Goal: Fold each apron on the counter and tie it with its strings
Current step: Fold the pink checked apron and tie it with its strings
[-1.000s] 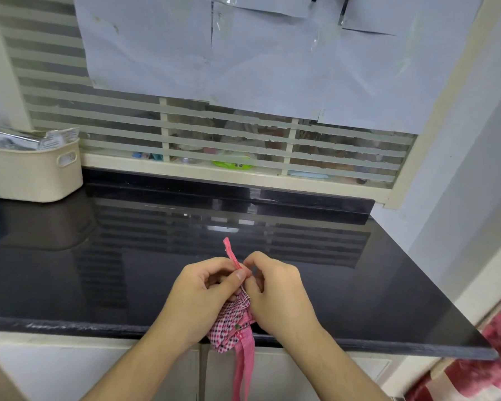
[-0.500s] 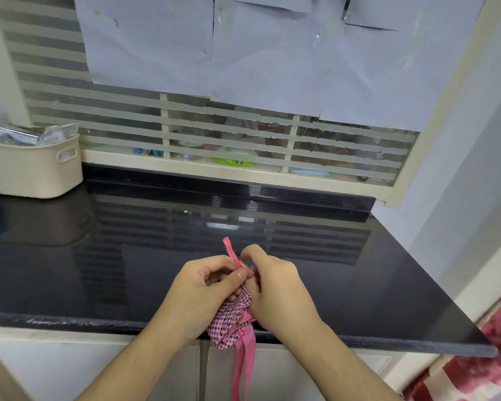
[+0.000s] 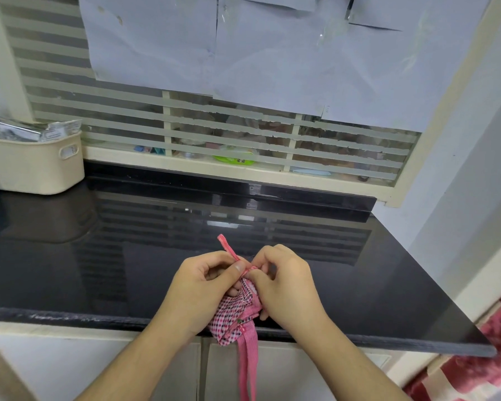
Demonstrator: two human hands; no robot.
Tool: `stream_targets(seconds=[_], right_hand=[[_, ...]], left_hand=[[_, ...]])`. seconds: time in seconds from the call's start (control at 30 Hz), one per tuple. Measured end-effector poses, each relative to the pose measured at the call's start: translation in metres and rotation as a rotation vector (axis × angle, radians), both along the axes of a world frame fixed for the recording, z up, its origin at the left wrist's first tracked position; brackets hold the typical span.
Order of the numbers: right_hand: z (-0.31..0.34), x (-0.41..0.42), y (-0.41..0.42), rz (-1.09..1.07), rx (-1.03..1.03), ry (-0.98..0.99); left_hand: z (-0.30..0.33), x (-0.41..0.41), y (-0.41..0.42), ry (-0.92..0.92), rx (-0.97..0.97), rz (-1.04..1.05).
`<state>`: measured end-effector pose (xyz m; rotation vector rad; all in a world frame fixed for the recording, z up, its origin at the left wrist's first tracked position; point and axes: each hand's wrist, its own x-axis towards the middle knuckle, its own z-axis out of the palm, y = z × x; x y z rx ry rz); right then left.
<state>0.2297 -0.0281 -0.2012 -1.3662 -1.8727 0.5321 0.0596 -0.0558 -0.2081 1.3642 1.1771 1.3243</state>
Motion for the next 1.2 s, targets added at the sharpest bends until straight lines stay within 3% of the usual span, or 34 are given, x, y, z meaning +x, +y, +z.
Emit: stream_targets(seconds=[0.07,0.4,0.5,0.63,0.7,0.87,1.03,1.13,1.2], right_hand=[[0.007,0.005,-0.004,0.040,-0.133,0.169],[0.022,0.021,-0.007,0.172,-0.389,0.479],[0.024,0.021,-0.006,0.141,-0.336,0.439],[0.025,0.021,0.000,0.117,-0.122,0.151],[0.026,0.019,0.002,0.143,-0.167,0.047],[0.017,0.012,0.009,0.171,-0.484,0.454],[0.028,0.020,0.003,0.219,-0.463,0.512],[0.025,0.023,0.003,0.173,-0.376,0.187],[0.023,0.022,0.002,0.132,-0.355,0.109]], left_hand=[[-0.001,0.000,0.000,-0.007,-0.002,0.013],[0.001,0.001,-0.002,-0.012,-0.013,0.035],[0.001,0.002,-0.001,0.001,-0.012,0.041],[0.000,0.003,-0.001,0.032,0.002,0.040],[-0.001,0.004,0.000,0.050,0.008,0.046],[-0.001,0.004,0.000,0.071,0.013,0.048],[0.000,0.003,-0.001,0.073,0.007,0.047],[0.000,0.004,-0.001,0.084,0.011,0.052],[0.000,0.004,-0.001,0.086,0.012,0.050]])
